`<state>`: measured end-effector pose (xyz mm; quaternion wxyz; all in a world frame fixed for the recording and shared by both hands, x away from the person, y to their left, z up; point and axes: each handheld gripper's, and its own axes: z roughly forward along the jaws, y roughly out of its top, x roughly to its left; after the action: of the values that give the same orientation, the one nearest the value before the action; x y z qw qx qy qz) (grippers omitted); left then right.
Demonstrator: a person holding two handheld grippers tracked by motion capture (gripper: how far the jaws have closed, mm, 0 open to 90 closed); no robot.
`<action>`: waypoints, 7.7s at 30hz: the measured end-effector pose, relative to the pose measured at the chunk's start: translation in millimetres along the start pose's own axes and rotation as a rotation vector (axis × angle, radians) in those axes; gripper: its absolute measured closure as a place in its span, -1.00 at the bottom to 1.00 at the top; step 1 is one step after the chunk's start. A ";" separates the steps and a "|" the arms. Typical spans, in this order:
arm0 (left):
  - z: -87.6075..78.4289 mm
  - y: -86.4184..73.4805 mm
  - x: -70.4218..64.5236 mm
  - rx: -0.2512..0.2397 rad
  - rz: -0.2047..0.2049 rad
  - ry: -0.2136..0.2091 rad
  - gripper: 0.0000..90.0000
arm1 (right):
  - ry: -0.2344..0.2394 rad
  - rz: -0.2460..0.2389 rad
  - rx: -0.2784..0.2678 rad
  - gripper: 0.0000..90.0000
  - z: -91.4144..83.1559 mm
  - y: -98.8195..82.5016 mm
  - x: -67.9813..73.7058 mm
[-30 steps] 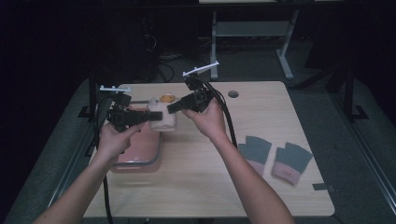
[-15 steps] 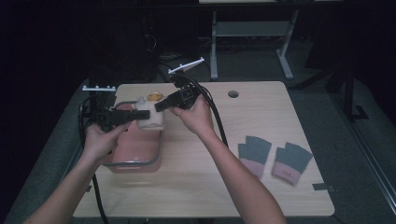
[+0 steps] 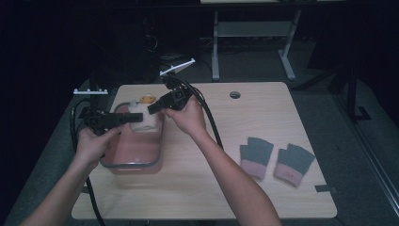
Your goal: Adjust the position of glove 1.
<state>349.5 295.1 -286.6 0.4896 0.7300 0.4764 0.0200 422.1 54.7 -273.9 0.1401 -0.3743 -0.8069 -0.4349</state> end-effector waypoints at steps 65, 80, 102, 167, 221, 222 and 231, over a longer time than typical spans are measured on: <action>34.9 -65.3 71.0 0.260 -0.151 0.108 0.55 | 0.045 0.146 0.197 0.73 118.8 -43.4 -53.3; 42.9 -74.8 73.7 0.308 -0.153 0.171 0.55 | -0.017 0.103 0.236 0.74 121.4 -45.4 -48.0; 34.7 -68.6 81.1 0.354 -0.135 0.289 0.11 | -0.038 0.097 0.203 0.59 94.8 -43.8 -47.3; 59.4 -24.5 7.6 0.276 0.079 0.231 -0.10 | -0.129 0.081 0.043 0.21 -36.2 -77.4 -75.6; 135.4 -35.4 -93.3 0.239 0.211 0.031 -0.43 | -0.332 0.197 -0.039 0.02 -153.0 -192.8 -126.1; 137.5 -36.4 -94.5 0.240 0.213 0.027 -0.43 | -0.338 0.202 -0.036 0.02 -154.8 -195.0 -127.3; 156.0 -41.6 -100.7 0.244 0.208 -0.010 -0.44 | -0.360 0.242 -0.043 0.01 -166.7 -215.1 -136.8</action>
<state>343.8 117.3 -354.1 0.3949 0.8295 0.3948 0.0087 342.5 -219.2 -380.6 0.0367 -0.5428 -0.7588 -0.3581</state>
